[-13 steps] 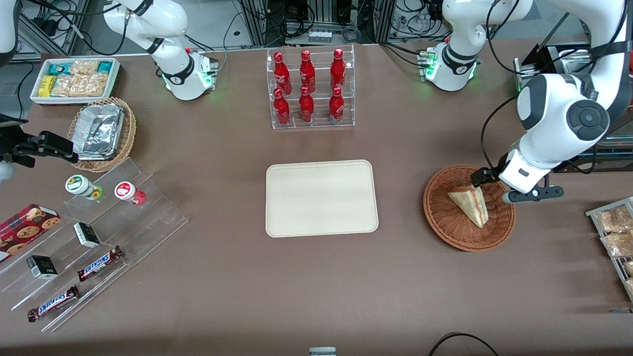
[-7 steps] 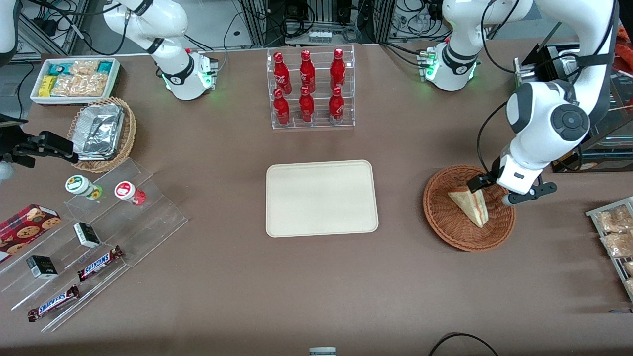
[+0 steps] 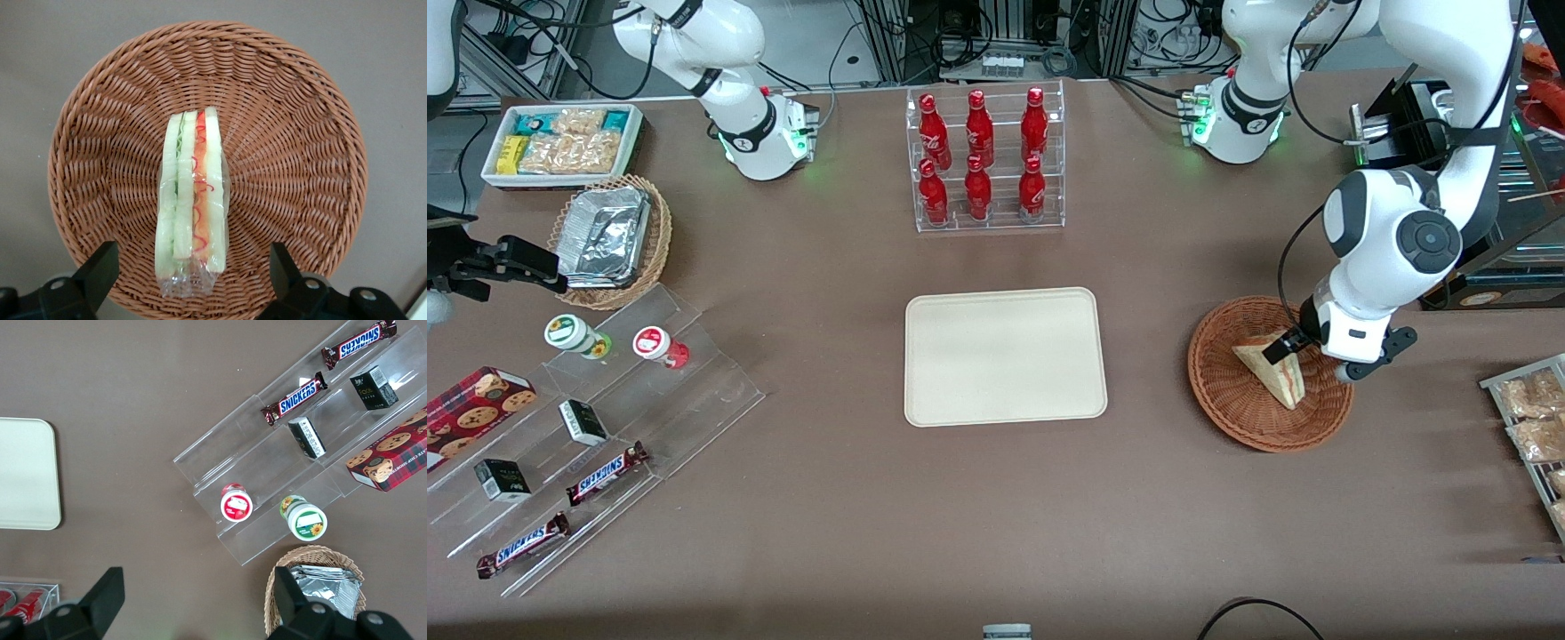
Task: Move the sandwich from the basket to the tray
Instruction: 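Lower the open left gripper around the wrapped sandwich in the basket, then close the left gripper on the sandwich's crust edge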
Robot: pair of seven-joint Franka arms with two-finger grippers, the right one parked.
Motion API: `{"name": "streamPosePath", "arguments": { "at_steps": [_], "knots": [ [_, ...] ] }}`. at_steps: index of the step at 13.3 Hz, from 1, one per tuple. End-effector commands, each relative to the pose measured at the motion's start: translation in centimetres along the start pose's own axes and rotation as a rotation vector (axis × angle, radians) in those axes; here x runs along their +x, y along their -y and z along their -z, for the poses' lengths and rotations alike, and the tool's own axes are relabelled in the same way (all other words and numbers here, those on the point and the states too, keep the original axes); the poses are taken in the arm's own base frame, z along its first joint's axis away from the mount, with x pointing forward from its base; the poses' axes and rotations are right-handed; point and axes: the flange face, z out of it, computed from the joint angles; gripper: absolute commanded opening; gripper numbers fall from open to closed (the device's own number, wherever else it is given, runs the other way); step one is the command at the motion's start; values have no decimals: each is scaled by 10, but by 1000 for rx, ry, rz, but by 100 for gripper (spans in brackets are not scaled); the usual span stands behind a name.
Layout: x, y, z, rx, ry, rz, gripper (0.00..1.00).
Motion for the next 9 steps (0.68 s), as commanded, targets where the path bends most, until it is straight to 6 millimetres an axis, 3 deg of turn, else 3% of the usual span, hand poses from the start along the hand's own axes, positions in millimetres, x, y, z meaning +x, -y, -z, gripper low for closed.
{"name": "streamPosePath", "arguments": {
  "at_steps": [1, 9],
  "knots": [
    [2, -2, -16, -4, -15, 76, 100],
    [-2, 0, -51, -3, -6, 80, 97]
  ]
}}
